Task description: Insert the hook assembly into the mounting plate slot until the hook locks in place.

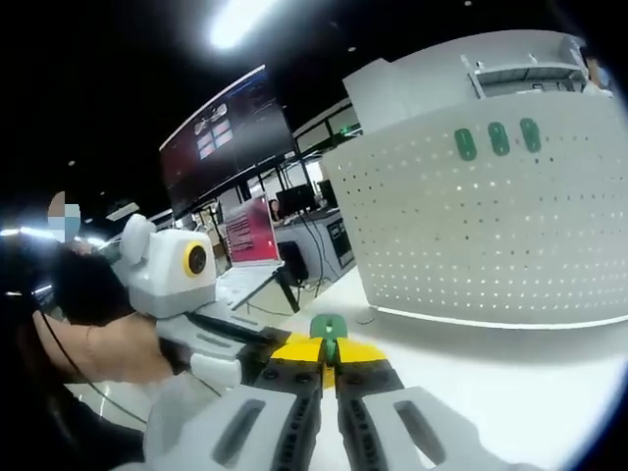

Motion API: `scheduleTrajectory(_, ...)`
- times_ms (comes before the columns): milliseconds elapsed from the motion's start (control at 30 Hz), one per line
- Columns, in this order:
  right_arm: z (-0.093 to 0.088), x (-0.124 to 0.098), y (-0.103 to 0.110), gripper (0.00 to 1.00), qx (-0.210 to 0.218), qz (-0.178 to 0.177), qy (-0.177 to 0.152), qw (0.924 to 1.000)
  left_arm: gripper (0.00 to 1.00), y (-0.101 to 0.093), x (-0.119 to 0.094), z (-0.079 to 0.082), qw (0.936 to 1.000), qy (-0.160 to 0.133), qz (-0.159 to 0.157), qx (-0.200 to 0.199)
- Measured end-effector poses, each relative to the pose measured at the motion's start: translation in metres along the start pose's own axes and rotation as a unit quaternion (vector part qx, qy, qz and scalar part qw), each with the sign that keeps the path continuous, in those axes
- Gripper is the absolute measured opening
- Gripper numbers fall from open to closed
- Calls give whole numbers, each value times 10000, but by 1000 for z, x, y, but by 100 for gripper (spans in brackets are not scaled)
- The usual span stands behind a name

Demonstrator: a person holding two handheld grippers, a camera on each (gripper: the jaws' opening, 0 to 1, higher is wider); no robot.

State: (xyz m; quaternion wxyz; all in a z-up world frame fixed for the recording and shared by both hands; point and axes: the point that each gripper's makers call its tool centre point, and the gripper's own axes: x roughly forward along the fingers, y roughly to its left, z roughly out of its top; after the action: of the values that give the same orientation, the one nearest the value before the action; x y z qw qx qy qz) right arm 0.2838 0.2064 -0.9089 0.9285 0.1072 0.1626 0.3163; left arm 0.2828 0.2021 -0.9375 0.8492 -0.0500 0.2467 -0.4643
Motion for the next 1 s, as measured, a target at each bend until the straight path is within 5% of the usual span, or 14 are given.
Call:
scheduleTrajectory(200, 6, -3, -7, 0, -19, -80, -103, 9999, 19, -2, -2, -3, 10000, -34, -43, 50)
scheduleTrajectory(467, 16, -6, -20, 0, -99, -262, -258, 9993, 65, -6, 0, -3, 9997, -194, -94, -131)
scheduleTrajectory(700, 24, -9, -34, 0, -195, -479, -392, 9979, 83, -13, 1, 3, 9994, -302, -190, 27)
scheduleTrajectory(867, 61, -22, -52, 0, -296, -994, -1024, 9893, 92, -18, 0, 19, 9982, -540, -259, -102)
scheduleTrajectory(1000, 80, -26, -66, 0, -438, -1247, -1229, 9836, 97, -22, 2, 25, 9979, -582, -292, -72)
